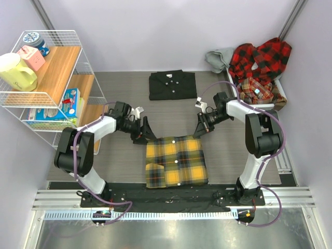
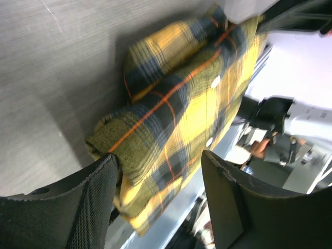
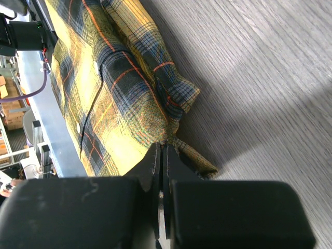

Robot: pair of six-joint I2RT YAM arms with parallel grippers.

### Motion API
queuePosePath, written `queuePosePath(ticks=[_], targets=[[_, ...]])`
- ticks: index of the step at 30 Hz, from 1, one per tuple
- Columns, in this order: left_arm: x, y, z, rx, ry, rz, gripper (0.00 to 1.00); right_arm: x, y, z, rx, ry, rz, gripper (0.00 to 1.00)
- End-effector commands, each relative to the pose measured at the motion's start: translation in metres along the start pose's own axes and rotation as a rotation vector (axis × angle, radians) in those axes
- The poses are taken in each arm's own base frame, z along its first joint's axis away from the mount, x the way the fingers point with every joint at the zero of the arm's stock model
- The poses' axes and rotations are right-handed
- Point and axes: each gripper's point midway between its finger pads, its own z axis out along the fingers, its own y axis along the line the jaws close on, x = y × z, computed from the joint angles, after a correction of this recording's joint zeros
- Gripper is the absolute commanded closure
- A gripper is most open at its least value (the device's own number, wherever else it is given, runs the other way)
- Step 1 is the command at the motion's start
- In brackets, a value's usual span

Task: Fold and stack the long sleeve shirts
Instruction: Fold the shirt

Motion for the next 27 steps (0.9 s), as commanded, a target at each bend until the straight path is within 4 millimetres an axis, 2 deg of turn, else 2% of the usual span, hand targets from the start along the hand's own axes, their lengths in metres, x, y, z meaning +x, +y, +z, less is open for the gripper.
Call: queuePosePath(ticks=[1,4,6,7,9,11,12,14,16,17,18,20,24,27], targets=[[-0.026,-0.011,0.008,0.077,-0.108,-0.031,0.35,-0.005,-0.002,0.002,0.001,-0.006,-0.03,0.99],[-0.033,-0.005,0.007,0.072,-0.161,-0.07,0.36,-0.005,-0.004,0.003,0.0,-0.004,-0.03,0.99],[-0.049,-0.014,-0.006,0.1,-0.26,-0.023,0.37,-0.005,-0.007,0.004,0.01,0.001,-0.031,0.99],[-0.05,-0.01,-0.007,0.086,-0.289,-0.016,0.39,-0.004,-0.009,0.004,0.013,0.005,-0.029,0.99],[-0.055,-0.014,-0.015,0.074,-0.332,0.032,0.41,-0.005,-0.012,0.004,0.021,0.005,-0.037,0.99],[-0.059,-0.007,-0.017,0.028,-0.351,0.074,0.49,-0.007,-0.014,0.006,0.021,0.007,-0.034,0.99],[-0.058,0.002,-0.014,-0.004,-0.336,0.058,0.58,-0.009,-0.015,0.006,0.022,0.004,-0.032,0.99],[-0.072,0.004,-0.016,-0.035,-0.344,0.114,0.64,-0.013,-0.019,0.008,0.027,-0.001,-0.032,0.99],[-0.073,0.015,-0.012,-0.08,-0.293,0.105,0.62,-0.016,-0.023,0.008,0.044,-0.004,-0.024,0.99],[-0.077,0.01,-0.014,-0.081,-0.291,0.112,0.59,-0.017,-0.025,0.008,0.048,-0.005,-0.02,0.99],[-0.073,0.013,-0.014,-0.095,-0.274,0.096,0.52,-0.017,-0.026,0.008,0.052,-0.003,-0.011,0.99],[-0.066,0.014,-0.017,-0.1,-0.273,0.099,0.46,-0.016,-0.025,0.006,0.06,-0.007,-0.007,0.99],[-0.05,0.012,-0.019,-0.082,-0.248,0.105,0.37,-0.023,-0.01,-0.005,0.053,-0.043,-0.024,0.99],[-0.037,0.017,-0.014,-0.07,-0.211,0.102,0.35,-0.027,0.0,-0.01,0.036,-0.065,-0.023,0.99]])
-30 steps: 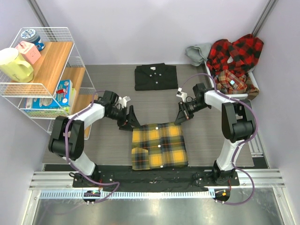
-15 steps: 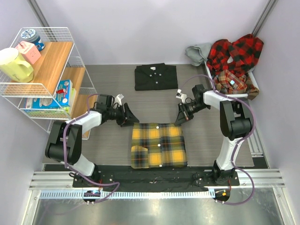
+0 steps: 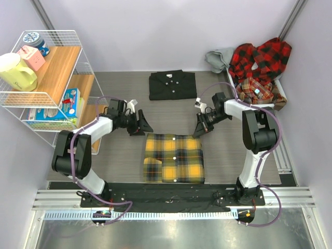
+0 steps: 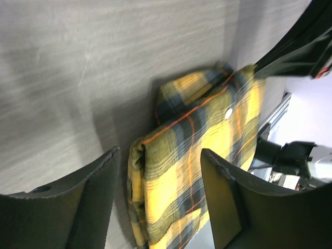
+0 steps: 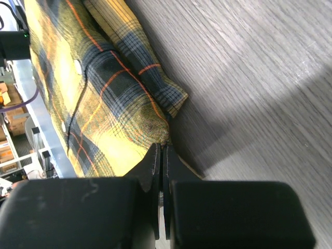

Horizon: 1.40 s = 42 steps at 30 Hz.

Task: Fold and stack the long sleeve shirts
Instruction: Fold the shirt

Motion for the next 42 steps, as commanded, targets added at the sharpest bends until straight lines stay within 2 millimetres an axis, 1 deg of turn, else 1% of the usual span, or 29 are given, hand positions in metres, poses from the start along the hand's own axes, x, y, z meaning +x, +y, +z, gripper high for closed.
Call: queuePosePath(ticks=[1,4,8,10,11,12,13,14,15,16,17,19,21,22,26,28,29,30,32,34,36,38,39,40,41,42], targets=[[0.021,0.0,-0.006,0.023,0.048,0.027,0.35,-0.025,0.024,-0.021,-0.001,-0.089,-0.071,0.99],[0.023,-0.002,-0.001,0.049,0.059,0.05,0.35,-0.021,0.021,-0.02,0.012,-0.08,-0.071,0.96],[0.02,-0.004,0.009,0.068,0.063,0.074,0.37,-0.018,0.021,-0.019,0.006,-0.07,-0.055,0.94],[0.014,-0.009,0.011,0.085,0.061,0.068,0.48,-0.02,0.023,-0.021,0.005,-0.073,-0.059,0.94],[0.014,-0.014,0.01,0.104,0.067,0.068,0.56,-0.02,0.024,-0.022,0.009,-0.075,-0.065,0.95],[0.011,-0.02,0.007,0.116,0.054,0.079,0.67,-0.021,0.025,-0.024,0.012,-0.074,-0.07,0.97],[0.009,-0.024,0.003,0.121,0.042,0.088,0.73,-0.019,0.027,-0.027,0.013,-0.069,-0.061,0.98],[0.008,-0.028,0.0,0.127,0.032,0.1,0.86,-0.022,0.03,-0.032,0.018,-0.077,-0.071,0.99],[0.004,-0.037,-0.007,0.141,0.007,0.126,0.91,-0.022,0.031,-0.035,0.019,-0.078,-0.078,0.99],[0.003,-0.04,-0.01,0.15,-0.001,0.132,0.96,-0.02,0.029,-0.042,0.026,-0.081,-0.065,0.99],[0.002,-0.044,-0.013,0.156,-0.007,0.141,1.0,-0.019,0.028,-0.045,0.028,-0.079,-0.061,0.99],[0.002,-0.045,-0.014,0.151,-0.008,0.144,1.0,-0.015,0.021,-0.048,0.043,-0.07,-0.058,0.99],[0.0,-0.039,-0.011,0.136,-0.009,0.152,1.0,-0.01,0.012,-0.045,0.049,-0.053,-0.054,0.99],[0.003,-0.031,-0.004,0.121,0.013,0.132,1.0,-0.009,0.009,-0.043,0.048,-0.046,-0.047,0.99],[-0.001,-0.015,0.009,0.081,0.027,0.141,1.0,-0.004,-0.012,-0.031,0.061,-0.024,-0.023,0.99],[-0.006,-0.009,0.014,0.062,0.027,0.153,1.0,-0.005,-0.027,-0.026,0.088,-0.025,-0.022,0.99],[-0.005,0.0,0.021,0.044,0.043,0.139,1.0,-0.005,-0.036,-0.026,0.109,-0.027,-0.015,0.99],[-0.009,0.003,0.023,0.032,0.043,0.142,1.0,-0.008,-0.046,-0.023,0.126,-0.036,-0.017,0.99],[-0.006,0.018,0.032,-0.009,0.061,0.12,1.0,-0.009,-0.059,-0.02,0.161,-0.031,-0.011,0.99],[-0.012,0.028,0.036,-0.041,0.053,0.123,1.0,-0.013,-0.071,-0.014,0.17,-0.036,-0.011,0.99],[-0.016,0.037,0.037,-0.055,0.054,0.111,1.0,-0.019,-0.076,-0.011,0.177,-0.049,0.002,0.99],[-0.025,0.027,0.037,-0.018,0.051,0.125,1.0,-0.028,-0.076,-0.011,0.163,-0.067,0.027,0.99],[-0.025,0.02,0.035,0.001,0.059,0.137,1.0,-0.034,-0.073,-0.013,0.158,-0.081,0.026,0.99],[-0.03,0.011,0.031,0.02,0.047,0.171,1.0,-0.037,-0.07,-0.014,0.155,-0.088,0.025,0.99],[-0.03,0.005,0.029,0.035,0.043,0.185,1.0,-0.044,-0.063,-0.021,0.156,-0.108,0.016,0.99],[-0.033,-0.008,0.021,0.058,0.024,0.212,1.0,-0.046,-0.053,-0.025,0.131,-0.114,0.018,0.99]])
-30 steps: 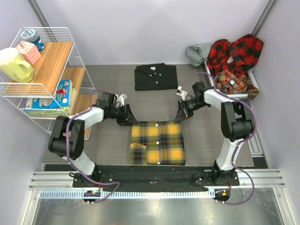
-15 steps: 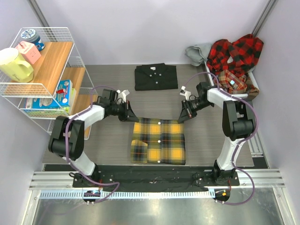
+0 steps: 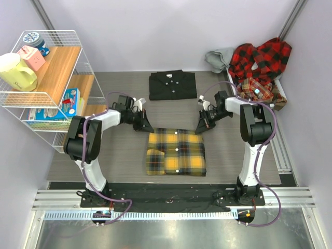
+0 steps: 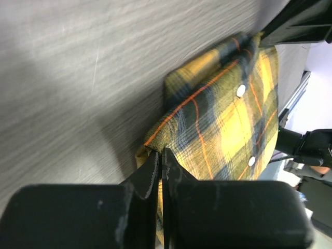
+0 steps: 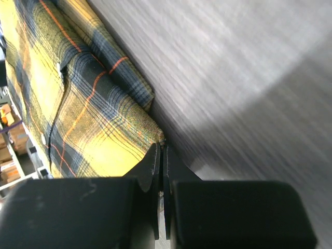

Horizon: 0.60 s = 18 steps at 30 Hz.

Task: Fold and stack the long sleeve shirts
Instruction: Fold the shirt

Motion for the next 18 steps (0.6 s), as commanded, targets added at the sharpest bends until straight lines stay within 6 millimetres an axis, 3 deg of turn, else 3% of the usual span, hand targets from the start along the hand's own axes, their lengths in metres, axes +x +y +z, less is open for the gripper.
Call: queuePosePath(ticks=[1,5,9,15,18], targets=[[-0.029,-0.029,-0.027,0.033,-0.092,0.137,1.0,-0.035,0.005,-0.029,0.064,-0.094,-0.063,0.99],[-0.023,-0.055,-0.041,0.083,-0.107,0.169,1.0,-0.042,0.046,-0.059,0.039,-0.151,-0.104,0.99],[-0.017,-0.065,-0.044,0.091,-0.106,0.188,1.0,-0.029,0.056,-0.067,0.055,-0.124,-0.117,0.99],[-0.024,-0.036,-0.025,0.008,-0.087,0.174,1.0,-0.013,0.02,-0.054,0.122,-0.055,-0.101,0.99],[-0.032,-0.015,-0.014,-0.033,-0.087,0.142,1.0,-0.023,0.0,-0.048,0.157,-0.083,-0.099,0.99]])
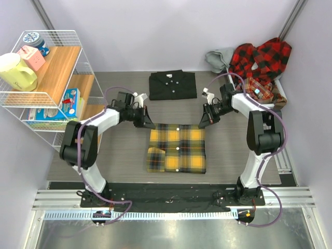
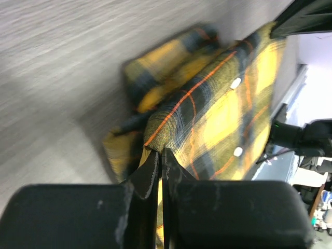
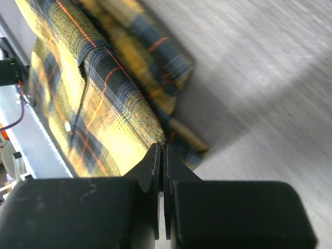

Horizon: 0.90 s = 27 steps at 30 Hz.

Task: Fold and stack the long sleeve shirts
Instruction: Fold the shirt

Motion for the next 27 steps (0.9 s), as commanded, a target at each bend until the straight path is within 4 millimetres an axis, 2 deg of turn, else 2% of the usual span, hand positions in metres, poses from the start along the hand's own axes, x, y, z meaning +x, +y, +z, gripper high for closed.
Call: queuePosePath(ticks=[1,2,4,5,8,10,11,13,14,15,16,17,18,19,20,21,22,23,24,25,26,27], targets=[[-0.014,0.035,0.013,-0.085,-0.012,-0.011,1.0,0.002,-0.045,0.013,0.091,0.011,0.003,0.99],[-0.013,0.047,0.017,-0.098,-0.005,-0.035,1.0,-0.005,-0.055,0.016,0.113,-0.007,-0.004,0.99],[-0.019,0.059,0.02,-0.126,-0.009,-0.061,1.0,-0.004,-0.066,0.026,0.113,0.009,0.015,0.99],[-0.016,0.068,0.025,-0.135,0.009,-0.084,1.0,-0.01,-0.071,0.027,0.126,-0.002,0.012,0.99],[-0.024,0.079,0.029,-0.157,0.008,-0.076,1.0,-0.02,-0.084,0.032,0.156,-0.031,0.018,0.99],[-0.032,0.082,0.029,-0.166,-0.008,-0.065,0.99,-0.027,-0.09,0.034,0.17,-0.043,0.021,0.98],[-0.035,0.081,0.028,-0.159,-0.012,-0.062,0.95,-0.037,-0.089,0.031,0.175,-0.062,0.021,0.97],[-0.045,0.075,0.018,-0.143,-0.041,-0.055,0.86,-0.051,-0.08,0.018,0.176,-0.093,0.01,0.86],[-0.048,0.067,0.013,-0.108,-0.048,-0.048,0.71,-0.056,-0.074,0.012,0.171,-0.107,0.006,0.72],[-0.06,0.051,-0.004,-0.097,-0.098,-0.01,0.64,-0.062,-0.066,0.003,0.162,-0.127,0.006,0.64],[-0.064,0.043,-0.013,-0.087,-0.124,0.014,0.57,-0.067,-0.056,-0.009,0.148,-0.147,0.011,0.56],[-0.062,0.031,-0.023,-0.068,-0.139,0.033,0.46,-0.077,-0.038,-0.029,0.145,-0.194,-0.015,0.41],[-0.067,0.005,-0.042,-0.034,-0.176,0.08,0.4,-0.082,-0.026,-0.041,0.136,-0.224,-0.018,0.34],[-0.066,-0.013,-0.052,0.001,-0.19,0.094,0.22,-0.082,-0.016,-0.053,0.136,-0.238,-0.021,0.26],[-0.059,-0.026,-0.058,0.032,-0.187,0.102,0.0,-0.088,0.005,-0.072,0.141,-0.282,-0.063,0.17],[-0.051,-0.037,-0.063,0.047,-0.182,0.106,0.0,-0.086,0.017,-0.079,0.124,-0.294,-0.062,0.14],[-0.042,-0.067,-0.075,0.09,-0.193,0.139,0.0,-0.074,0.037,-0.078,0.042,-0.282,-0.041,0.11],[-0.019,-0.073,-0.071,0.116,-0.152,0.116,0.0,-0.069,0.063,-0.087,-0.014,-0.309,-0.053,0.03],[-0.004,-0.084,-0.071,0.142,-0.132,0.11,0.0,-0.063,0.078,-0.084,-0.077,-0.309,0.003,0.02],[0.013,-0.114,-0.07,0.213,-0.115,0.103,0.0,-0.037,0.1,-0.067,-0.203,-0.257,0.048,0.01],[0.051,-0.112,-0.057,0.255,-0.041,0.04,0.0,-0.025,0.119,-0.066,-0.25,-0.254,0.066,0.0],[0.075,-0.131,-0.049,0.312,0.011,0.043,0.0,-0.003,0.126,-0.047,-0.304,-0.221,0.144,0.0]])
